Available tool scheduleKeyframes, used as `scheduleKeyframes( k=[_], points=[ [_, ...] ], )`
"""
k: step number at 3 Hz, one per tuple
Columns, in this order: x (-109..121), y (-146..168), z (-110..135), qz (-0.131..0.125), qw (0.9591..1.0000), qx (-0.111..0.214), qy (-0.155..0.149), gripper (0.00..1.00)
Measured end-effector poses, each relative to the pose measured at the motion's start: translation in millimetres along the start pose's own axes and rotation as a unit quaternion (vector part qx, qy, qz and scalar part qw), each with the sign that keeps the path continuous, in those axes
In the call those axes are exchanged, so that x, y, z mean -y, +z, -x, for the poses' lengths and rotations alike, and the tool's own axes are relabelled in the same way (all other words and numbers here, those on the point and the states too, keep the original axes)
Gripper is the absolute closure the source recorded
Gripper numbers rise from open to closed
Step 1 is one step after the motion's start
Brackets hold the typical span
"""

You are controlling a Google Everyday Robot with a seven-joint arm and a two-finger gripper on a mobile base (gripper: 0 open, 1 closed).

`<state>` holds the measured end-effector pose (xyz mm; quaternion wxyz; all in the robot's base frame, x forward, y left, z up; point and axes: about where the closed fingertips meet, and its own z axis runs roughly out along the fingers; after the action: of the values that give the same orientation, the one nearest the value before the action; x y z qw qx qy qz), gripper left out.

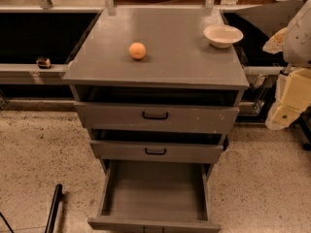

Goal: Place orange into bottom drawer

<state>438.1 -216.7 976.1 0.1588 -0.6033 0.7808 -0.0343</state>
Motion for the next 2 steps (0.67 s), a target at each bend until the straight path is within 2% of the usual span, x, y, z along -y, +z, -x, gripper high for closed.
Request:
scheduleKeyframes(
  k=[1, 2],
  points=[
    [0, 0, 0, 0.000, 1.0000, 0.000, 0.000, 0.00],
    [18, 14, 27, 0.010, 0.9993, 0.019, -0.030, 0.00]
  ],
)
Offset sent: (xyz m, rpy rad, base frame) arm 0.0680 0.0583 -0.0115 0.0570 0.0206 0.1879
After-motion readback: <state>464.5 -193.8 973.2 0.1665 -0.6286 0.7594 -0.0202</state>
